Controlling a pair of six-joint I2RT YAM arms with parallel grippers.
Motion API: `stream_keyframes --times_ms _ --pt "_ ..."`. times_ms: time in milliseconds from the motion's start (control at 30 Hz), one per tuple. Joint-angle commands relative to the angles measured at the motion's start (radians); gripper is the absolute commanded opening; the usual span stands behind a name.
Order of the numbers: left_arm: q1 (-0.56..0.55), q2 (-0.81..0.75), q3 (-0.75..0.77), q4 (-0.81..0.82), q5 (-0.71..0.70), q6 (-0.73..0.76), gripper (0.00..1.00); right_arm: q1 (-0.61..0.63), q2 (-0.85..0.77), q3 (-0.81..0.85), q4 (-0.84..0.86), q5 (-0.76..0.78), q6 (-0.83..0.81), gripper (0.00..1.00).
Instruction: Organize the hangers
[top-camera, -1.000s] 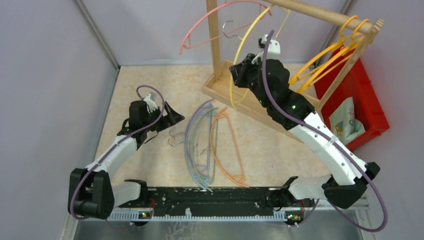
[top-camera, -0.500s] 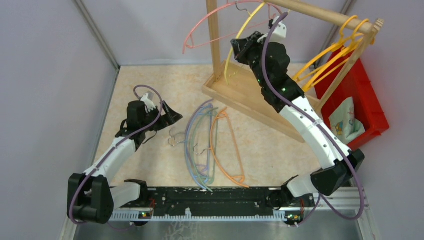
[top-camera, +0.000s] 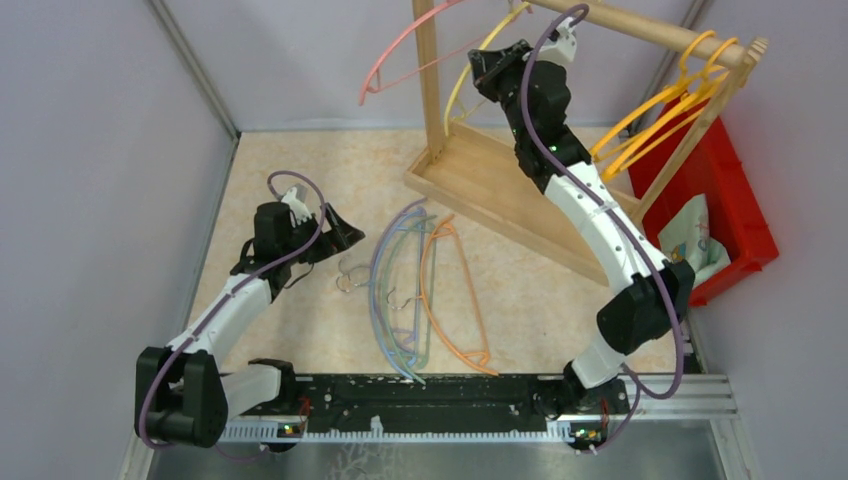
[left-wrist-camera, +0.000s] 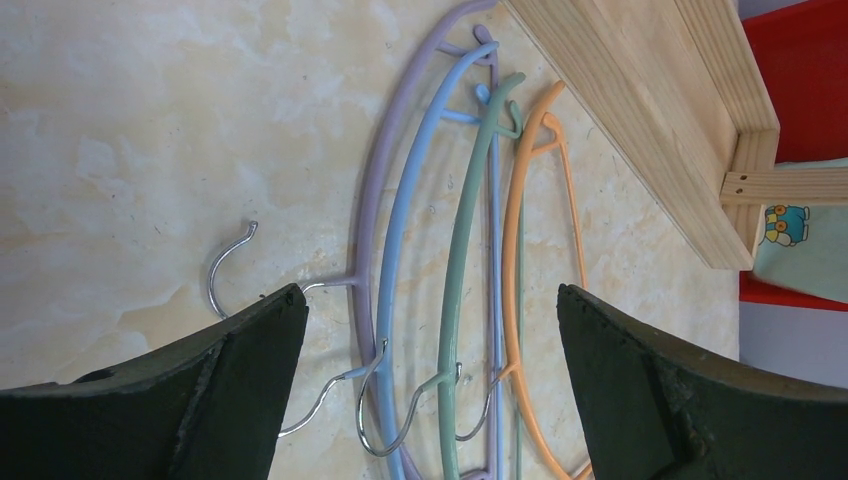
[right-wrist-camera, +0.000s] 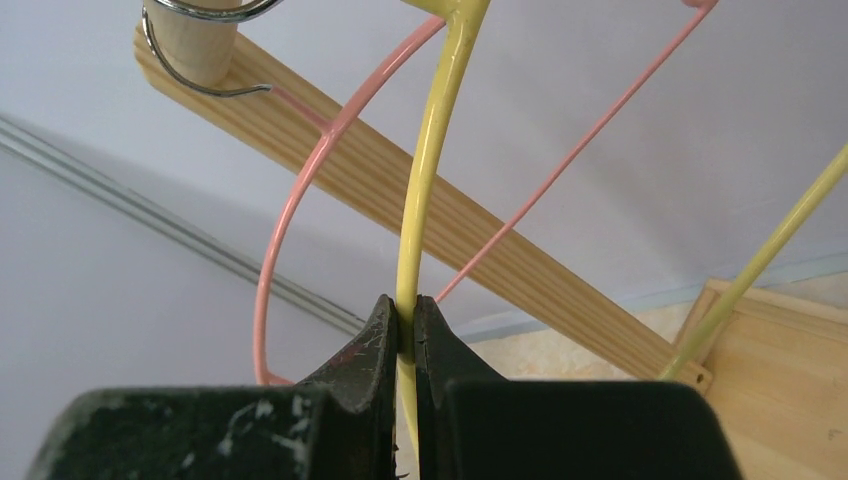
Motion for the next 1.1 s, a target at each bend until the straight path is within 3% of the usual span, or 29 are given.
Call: stream_keyframes --times_ms 0,233,733,967,1067 --pt "0.009 0.009 0.000 0.000 -0.008 0.019 1.00 -0.005 0.047 0.118 0.104 -0.042 0.049 0.00" --pt "0.016 0.039 0.008 0.014 -0.008 0.016 1.00 0.000 0.215 0.260 0.007 -0.112 0.101 0.00" --pt "0.029 0.095 0.025 0.035 -0.002 0.005 1.00 0.001 0.399 0.465 -0.183 -0.198 0.117 0.00" --pt "0.034 0.098 0.028 0.026 -0.002 0.007 1.00 -0.002 0.348 0.360 -0.180 -0.167 0.134 0.00" --pt "0.033 0.097 0.026 0.024 0.000 0.008 1.00 -0.002 0.308 0.301 -0.164 -0.155 0.146 0.16"
